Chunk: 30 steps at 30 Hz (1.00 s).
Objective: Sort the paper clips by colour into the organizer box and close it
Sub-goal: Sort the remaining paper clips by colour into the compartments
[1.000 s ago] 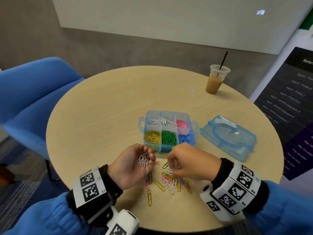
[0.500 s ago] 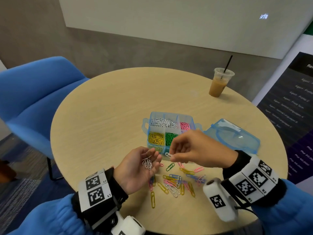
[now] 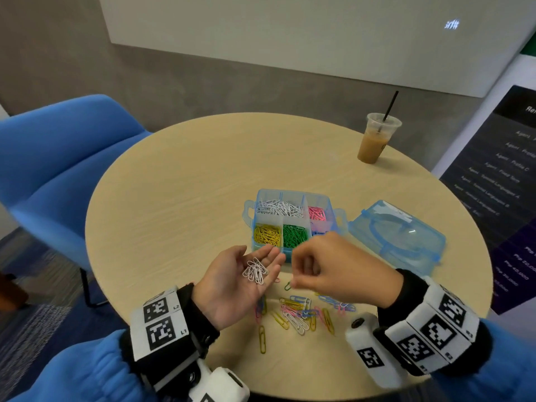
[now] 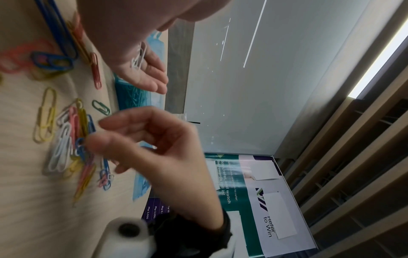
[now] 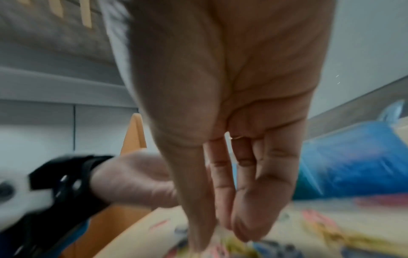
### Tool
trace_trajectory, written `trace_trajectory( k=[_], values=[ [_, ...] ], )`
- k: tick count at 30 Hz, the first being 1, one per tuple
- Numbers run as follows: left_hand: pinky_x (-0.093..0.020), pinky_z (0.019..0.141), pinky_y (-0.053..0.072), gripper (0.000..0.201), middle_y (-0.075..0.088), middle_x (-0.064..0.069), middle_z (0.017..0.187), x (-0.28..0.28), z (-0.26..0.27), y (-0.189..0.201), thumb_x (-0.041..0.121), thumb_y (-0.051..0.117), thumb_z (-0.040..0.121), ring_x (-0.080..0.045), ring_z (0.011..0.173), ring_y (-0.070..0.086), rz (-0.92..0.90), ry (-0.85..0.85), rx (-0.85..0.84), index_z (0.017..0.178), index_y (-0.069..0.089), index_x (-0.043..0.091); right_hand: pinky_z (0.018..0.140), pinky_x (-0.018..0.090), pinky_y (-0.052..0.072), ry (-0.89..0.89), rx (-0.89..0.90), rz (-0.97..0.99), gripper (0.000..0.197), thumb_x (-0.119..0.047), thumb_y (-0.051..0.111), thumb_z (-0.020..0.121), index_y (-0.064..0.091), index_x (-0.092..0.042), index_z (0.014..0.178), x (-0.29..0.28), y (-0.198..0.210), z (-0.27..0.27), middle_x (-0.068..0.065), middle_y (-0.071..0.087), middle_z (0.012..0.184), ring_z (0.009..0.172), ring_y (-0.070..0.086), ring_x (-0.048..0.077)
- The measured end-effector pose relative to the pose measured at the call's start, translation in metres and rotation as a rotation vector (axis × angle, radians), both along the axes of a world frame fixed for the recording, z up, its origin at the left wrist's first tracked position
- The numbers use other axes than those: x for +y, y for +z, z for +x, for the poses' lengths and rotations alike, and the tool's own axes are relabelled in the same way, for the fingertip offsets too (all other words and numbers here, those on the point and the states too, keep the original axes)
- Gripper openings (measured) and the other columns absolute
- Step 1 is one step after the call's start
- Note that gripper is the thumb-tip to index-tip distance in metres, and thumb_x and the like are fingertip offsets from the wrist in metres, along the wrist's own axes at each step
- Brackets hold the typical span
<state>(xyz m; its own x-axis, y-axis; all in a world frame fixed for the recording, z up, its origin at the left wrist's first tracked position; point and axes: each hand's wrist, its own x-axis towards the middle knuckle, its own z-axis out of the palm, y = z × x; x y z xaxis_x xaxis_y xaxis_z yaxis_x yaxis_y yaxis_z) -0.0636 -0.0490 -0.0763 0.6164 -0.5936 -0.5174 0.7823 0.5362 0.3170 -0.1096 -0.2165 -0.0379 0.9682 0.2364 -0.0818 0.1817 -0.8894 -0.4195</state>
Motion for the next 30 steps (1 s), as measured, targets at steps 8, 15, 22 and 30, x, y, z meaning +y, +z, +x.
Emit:
trace_trajectory(
  k=[8, 15, 22, 30],
  values=[
    [-0.034, 0.066, 0.058, 0.041, 0.068, -0.017, 0.086, 0.003, 0.002, 0.000, 0.022, 0.031, 0.103, -0.028, 0.069, 0.071, 0.024, -0.015, -0.002, 0.101, 0.061, -0.006, 0.062, 0.018, 0.049, 0.030, 0.166, -0.142, 0.010, -0.022, 0.075, 0.082, 0.069, -0.014, 0.084, 0.000, -0.028, -0.005, -0.007, 0.066, 0.071, 0.061, 0.057, 0.003],
    [-0.034, 0.063, 0.059, 0.040, 0.067, -0.015, 0.084, 0.004, 0.002, 0.002, 0.022, 0.032, 0.102, -0.027, 0.068, 0.071, 0.018, -0.035, -0.004, 0.097, 0.062, -0.003, 0.062, 0.022, 0.049, -0.050, 0.143, -0.163, 0.006, -0.013, 0.064, 0.086, 0.069, -0.014, 0.083, -0.019, -0.027, 0.002, -0.001, 0.068, 0.073, 0.064, 0.058, 0.008],
    [-0.033, 0.061, 0.059, 0.039, 0.066, -0.014, 0.078, 0.005, 0.003, 0.005, 0.021, 0.031, 0.103, -0.026, 0.064, 0.071, 0.037, -0.013, -0.020, 0.094, 0.061, -0.002, 0.067, 0.029, 0.050, -0.047, 0.062, -0.123, 0.021, -0.035, 0.073, 0.081, 0.063, -0.018, 0.077, -0.005, -0.021, -0.006, -0.004, 0.064, 0.072, 0.064, 0.052, 0.006],
    [-0.033, 0.062, 0.059, 0.038, 0.066, -0.013, 0.076, 0.007, 0.004, 0.006, 0.020, 0.032, 0.102, -0.025, 0.062, 0.071, 0.035, -0.004, -0.030, 0.092, 0.062, -0.001, 0.070, 0.035, 0.055, -0.015, 0.221, -0.162, 0.020, -0.027, 0.080, 0.072, 0.064, -0.016, 0.074, 0.015, -0.023, -0.016, -0.007, 0.055, 0.067, 0.070, 0.061, 0.017]
  ],
)
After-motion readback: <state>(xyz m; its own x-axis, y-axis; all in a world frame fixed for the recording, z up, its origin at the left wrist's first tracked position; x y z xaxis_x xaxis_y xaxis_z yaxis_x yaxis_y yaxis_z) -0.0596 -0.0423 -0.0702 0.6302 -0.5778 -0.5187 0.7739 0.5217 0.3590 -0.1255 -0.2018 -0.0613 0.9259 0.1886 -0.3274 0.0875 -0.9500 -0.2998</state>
